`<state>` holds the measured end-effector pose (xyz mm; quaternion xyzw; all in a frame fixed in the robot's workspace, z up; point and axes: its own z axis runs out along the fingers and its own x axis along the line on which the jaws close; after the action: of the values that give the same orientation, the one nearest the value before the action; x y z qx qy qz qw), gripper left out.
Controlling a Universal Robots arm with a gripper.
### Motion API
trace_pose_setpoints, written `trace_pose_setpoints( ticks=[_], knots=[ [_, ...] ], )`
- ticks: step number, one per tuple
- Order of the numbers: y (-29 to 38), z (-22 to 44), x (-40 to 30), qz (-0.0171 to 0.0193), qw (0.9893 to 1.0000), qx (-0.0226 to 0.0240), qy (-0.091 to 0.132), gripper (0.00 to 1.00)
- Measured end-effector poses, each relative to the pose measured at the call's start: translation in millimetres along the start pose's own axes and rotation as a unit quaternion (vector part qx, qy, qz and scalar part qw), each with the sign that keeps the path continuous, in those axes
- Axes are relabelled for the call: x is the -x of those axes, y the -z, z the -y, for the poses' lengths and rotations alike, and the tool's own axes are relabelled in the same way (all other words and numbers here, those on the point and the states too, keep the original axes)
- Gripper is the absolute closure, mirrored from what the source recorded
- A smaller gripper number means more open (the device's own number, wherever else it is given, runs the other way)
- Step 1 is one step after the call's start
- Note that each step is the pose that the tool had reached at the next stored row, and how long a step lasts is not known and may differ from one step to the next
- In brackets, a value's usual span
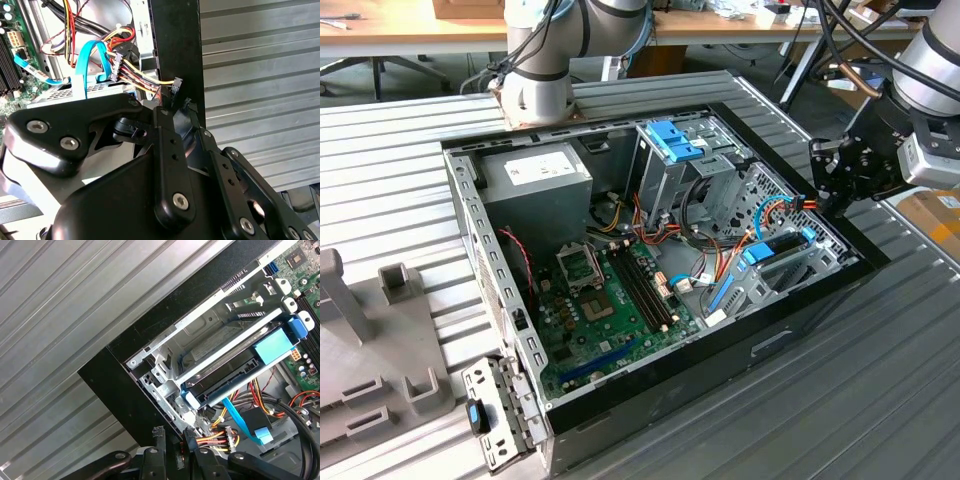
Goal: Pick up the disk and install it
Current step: 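Insert the first disk wire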
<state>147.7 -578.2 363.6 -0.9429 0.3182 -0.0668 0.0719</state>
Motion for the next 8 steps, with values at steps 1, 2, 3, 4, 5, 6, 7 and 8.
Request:
trace_pose_setpoints(
  ticks=[1, 2, 3, 4, 5, 6, 7, 8],
  knots=[
    [0.0, 0.0, 0.0, 0.0, 1.0, 0.0, 0.0, 0.73],
    [0.0, 0.0, 0.0, -0.0001, 1.0, 0.0, 0.0, 0.73],
    [0.0, 0.0, 0.0, 0.0, 1.0, 0.0, 0.0, 0.84],
    [0.0, 0.0, 0.0, 0.0, 1.0, 0.0, 0.0, 0.84],
    [0.0, 0.0, 0.0, 0.0, 1.0, 0.0, 0.0, 0.84],
    [0.0, 0.0, 0.0, 0.0, 1.0, 0.0, 0.0, 0.84],
    [0.0, 0.0, 0.0, 0.0, 1.0, 0.0, 0.0, 0.84],
    [0.0, 0.0, 0.0, 0.0, 1.0, 0.0, 0.0, 0.84]
  ],
)
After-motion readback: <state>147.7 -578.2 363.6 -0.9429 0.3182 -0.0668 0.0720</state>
